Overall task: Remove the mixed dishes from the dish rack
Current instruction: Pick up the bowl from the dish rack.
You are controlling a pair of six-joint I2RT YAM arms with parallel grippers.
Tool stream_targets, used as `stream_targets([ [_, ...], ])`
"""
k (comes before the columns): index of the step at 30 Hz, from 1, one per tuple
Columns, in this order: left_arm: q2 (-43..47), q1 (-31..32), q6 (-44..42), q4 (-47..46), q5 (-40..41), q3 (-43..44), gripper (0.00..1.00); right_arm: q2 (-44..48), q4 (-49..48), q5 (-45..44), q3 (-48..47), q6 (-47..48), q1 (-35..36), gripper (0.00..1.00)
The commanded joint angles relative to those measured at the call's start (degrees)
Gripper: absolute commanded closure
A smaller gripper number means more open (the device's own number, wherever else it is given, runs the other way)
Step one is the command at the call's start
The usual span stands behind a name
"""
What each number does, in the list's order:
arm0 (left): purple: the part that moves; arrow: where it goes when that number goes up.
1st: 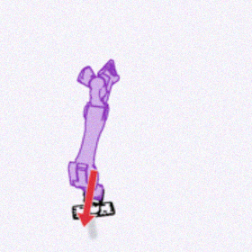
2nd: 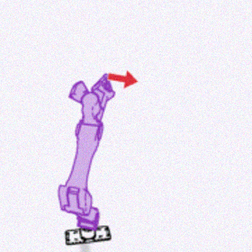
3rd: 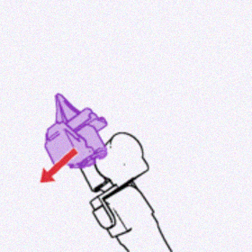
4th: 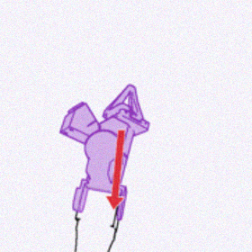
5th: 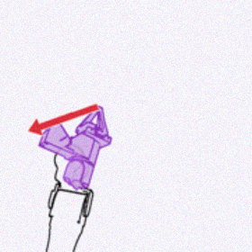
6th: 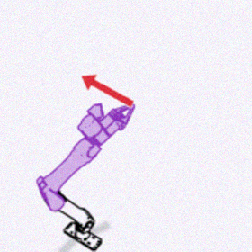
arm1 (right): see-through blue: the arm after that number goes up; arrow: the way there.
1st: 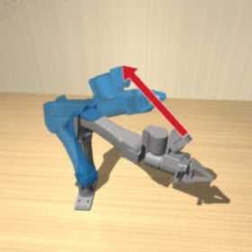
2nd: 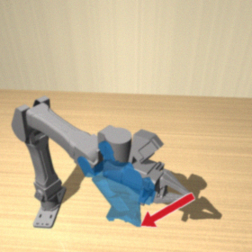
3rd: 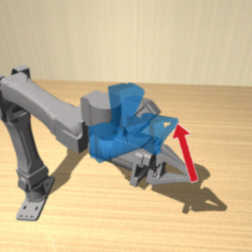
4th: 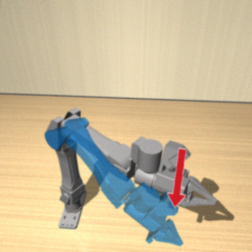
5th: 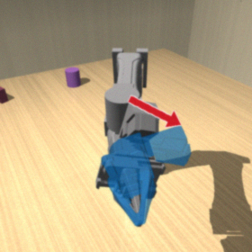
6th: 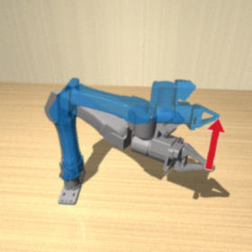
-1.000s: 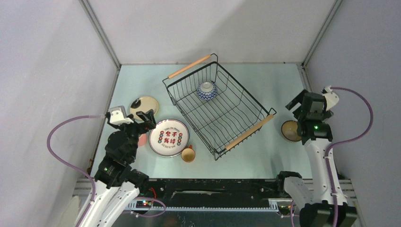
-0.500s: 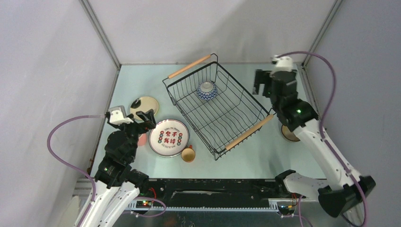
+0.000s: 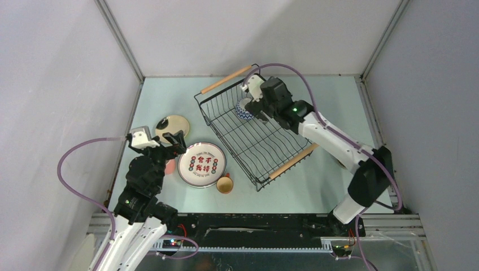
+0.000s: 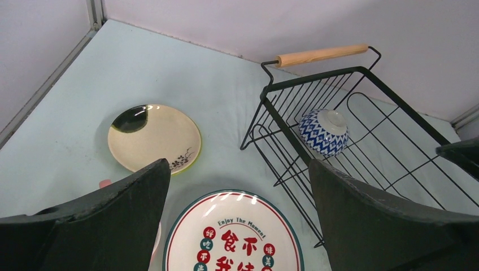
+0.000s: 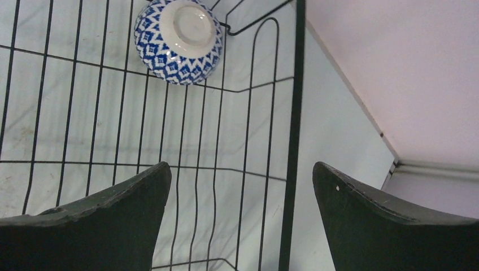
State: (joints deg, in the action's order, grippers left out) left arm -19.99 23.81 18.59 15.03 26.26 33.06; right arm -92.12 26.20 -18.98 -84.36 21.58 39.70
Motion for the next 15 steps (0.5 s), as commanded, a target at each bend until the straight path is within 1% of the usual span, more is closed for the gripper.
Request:
stream_targets([
  [1,-0.84,-0.45,-0.22,-2.12,-0.06,-0.82,0.01,-5.55,0.56,3.5,-6.04,8.06,1.05,0.03],
  [5,-1.29,-0.5,-0.49,-2.49,0.2,-1.12,0.01,-11.24,-0.55,5.08,-8.61,11.52,1.48,0.04],
  [9,-1.73,-0.51,-0.78,-2.78,0.11,-1.41,0.0,-18.09,-1.59,3.93,-11.83,14.97,2.04,0.05],
  [15,-2.78,-0.49,-0.86,-2.81,0.22,-1.61,0.01,-25.65,-2.56,3.46,-15.63,16.43,2.27,0.05],
])
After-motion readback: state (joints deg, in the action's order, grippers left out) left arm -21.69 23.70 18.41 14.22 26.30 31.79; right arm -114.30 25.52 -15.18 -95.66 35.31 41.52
